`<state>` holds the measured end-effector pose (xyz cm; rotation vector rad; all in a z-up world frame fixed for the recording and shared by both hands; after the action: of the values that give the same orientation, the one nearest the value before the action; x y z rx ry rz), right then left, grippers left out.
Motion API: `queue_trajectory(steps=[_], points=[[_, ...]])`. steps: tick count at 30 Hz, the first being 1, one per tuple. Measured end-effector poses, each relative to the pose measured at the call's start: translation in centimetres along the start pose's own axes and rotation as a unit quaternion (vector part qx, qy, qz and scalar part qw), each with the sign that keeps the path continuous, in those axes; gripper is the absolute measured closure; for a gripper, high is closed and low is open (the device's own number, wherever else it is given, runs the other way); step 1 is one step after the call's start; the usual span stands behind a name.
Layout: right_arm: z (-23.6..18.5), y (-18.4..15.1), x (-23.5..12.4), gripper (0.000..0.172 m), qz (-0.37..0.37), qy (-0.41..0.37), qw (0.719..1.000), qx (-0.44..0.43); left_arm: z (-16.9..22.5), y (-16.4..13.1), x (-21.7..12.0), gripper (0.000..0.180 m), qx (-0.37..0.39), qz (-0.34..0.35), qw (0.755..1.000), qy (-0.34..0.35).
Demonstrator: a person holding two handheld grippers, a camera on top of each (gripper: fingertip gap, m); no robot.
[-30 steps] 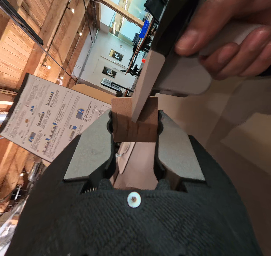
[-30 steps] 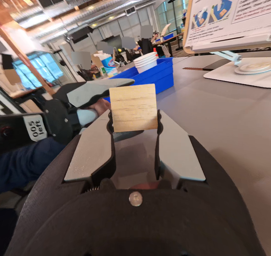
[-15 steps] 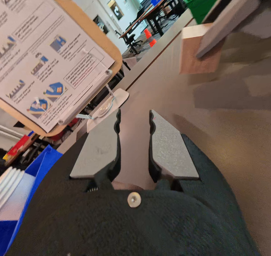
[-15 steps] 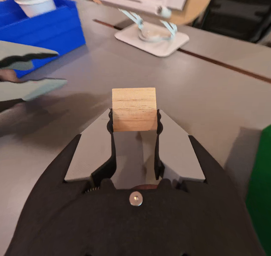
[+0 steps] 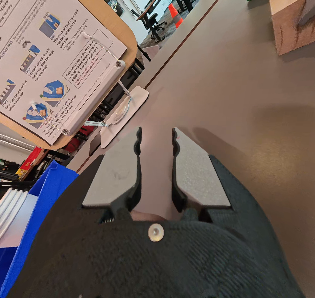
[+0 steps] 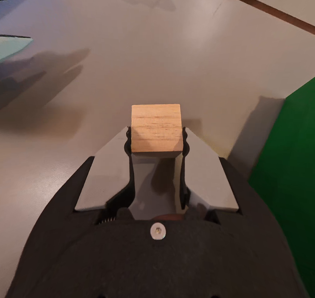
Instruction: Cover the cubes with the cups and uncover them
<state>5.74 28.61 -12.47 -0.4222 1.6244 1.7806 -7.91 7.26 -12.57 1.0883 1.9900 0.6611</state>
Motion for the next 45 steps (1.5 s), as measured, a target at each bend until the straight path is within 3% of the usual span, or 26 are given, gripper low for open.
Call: queue_trajectory(steps=[4,9,13,16,19,22,24,30,34,39,45], points=[[-0.3,0.7,-0.8,0.115,0.027,-0.005,1.000,0.002,-0.1,-0.3,0.2,0.146,-0.006,-0.008,1.000,-0.002],[-0.6,0.7,-1.8,0.130,0.037,0.068,0.997,0.024,-0.1,-0.3,0.3,0.146,-0.002,-0.007,1.000,-0.003],[-0.6,0.7,-2.4,0.131,0.048,0.086,0.995,0.017,0.0,-0.4,0.4,0.146,0.002,-0.014,1.000,-0.002],[-0.4,1.7,-3.4,0.127,0.107,0.072,0.992,0.006,0.0,-0.4,0.4,0.147,0.005,-0.014,1.000,-0.001],[-1.8,2.6,-4.9,0.142,0.180,0.102,0.977,-0.040,0.0,-0.5,0.5,0.147,0.006,-0.019,1.000,0.001],[-4.4,2.6,-5.3,0.158,0.196,0.134,0.966,-0.103,0.1,-0.5,0.6,0.148,0.010,-0.023,1.000,0.000],[-5.7,2.5,-4.3,0.171,0.184,0.092,0.967,-0.150,0.2,-0.5,0.7,0.148,0.016,-0.027,1.000,-0.002],[-7.6,1.7,-0.9,0.172,0.107,-0.050,0.962,-0.246,0.4,-0.6,0.9,0.149,0.029,-0.039,0.999,0.003],[-5.6,2.2,-0.7,0.172,0.114,-0.115,0.968,-0.193,0.3,-0.6,0.8,0.149,0.025,-0.038,0.999,0.006],[-2.4,2.8,-2.1,0.172,0.143,-0.114,0.980,-0.080,0.4,-0.7,0.9,0.150,0.029,-0.040,0.999,0.007],[-2.8,3.0,-1.4,0.172,0.161,-0.088,0.981,-0.066,0.5,-0.7,1.0,0.150,0.031,-0.047,0.998,0.004]])
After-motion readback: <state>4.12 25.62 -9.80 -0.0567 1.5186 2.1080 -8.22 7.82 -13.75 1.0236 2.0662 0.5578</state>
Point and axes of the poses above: each gripper's, where its closed fingertips meet, x out along the fingers, y out of its top, z = x × y across the jaws, the point moved 8 cm from there along -x, back along the fingers, and after that the axes turned 14 degrees about -y, right-handed, at the moved point
